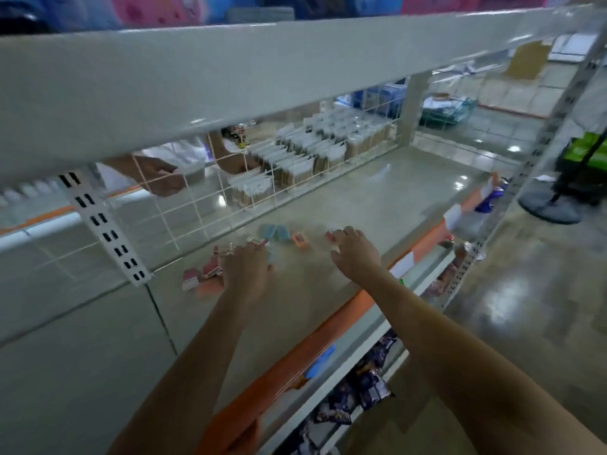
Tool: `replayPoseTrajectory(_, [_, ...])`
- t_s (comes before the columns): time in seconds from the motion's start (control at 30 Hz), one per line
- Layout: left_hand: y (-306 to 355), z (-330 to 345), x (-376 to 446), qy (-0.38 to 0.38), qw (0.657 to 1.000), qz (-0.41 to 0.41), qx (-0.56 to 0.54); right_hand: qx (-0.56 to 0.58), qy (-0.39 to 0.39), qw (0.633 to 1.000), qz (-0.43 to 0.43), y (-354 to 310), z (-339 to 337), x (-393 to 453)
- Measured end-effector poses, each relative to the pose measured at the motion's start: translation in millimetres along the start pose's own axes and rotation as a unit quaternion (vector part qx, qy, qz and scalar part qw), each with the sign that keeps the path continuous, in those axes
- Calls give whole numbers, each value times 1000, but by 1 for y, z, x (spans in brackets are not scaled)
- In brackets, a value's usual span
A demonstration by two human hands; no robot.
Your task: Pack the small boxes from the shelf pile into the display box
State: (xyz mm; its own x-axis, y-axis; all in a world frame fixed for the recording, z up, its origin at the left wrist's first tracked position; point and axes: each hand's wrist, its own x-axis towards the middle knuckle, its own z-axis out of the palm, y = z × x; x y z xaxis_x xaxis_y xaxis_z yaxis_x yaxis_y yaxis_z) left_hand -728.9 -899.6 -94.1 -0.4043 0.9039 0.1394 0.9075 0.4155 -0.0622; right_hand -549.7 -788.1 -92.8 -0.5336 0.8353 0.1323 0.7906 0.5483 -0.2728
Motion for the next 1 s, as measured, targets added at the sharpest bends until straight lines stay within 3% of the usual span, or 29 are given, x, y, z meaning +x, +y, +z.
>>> replayPoseTrajectory(0.07, [8,6,4,4,999,-42,-8,-5,-5,1000,-16,14,4,15])
replayPoseTrajectory(0.23, [19,12,9,24,990,-137,-29,105,33,994,-17,40,14,37])
replayPoseTrajectory(0.53, [30,16,-8,35,987,-154,-31,177,1,982,-59,61,20,59])
replayPoseTrajectory(0.67, [30,13,-17,76,975,-163,-132,222,-14,968,-113,52,19,50])
replayPoseTrajectory(0.83, [33,4,-35,152,929,-161,-297,284,-51,940,-184,31,13,35])
replayPoseTrajectory(1.0, [36,-2,-60,111,870,-198,-437,337,-77,902,-258,8,6,18])
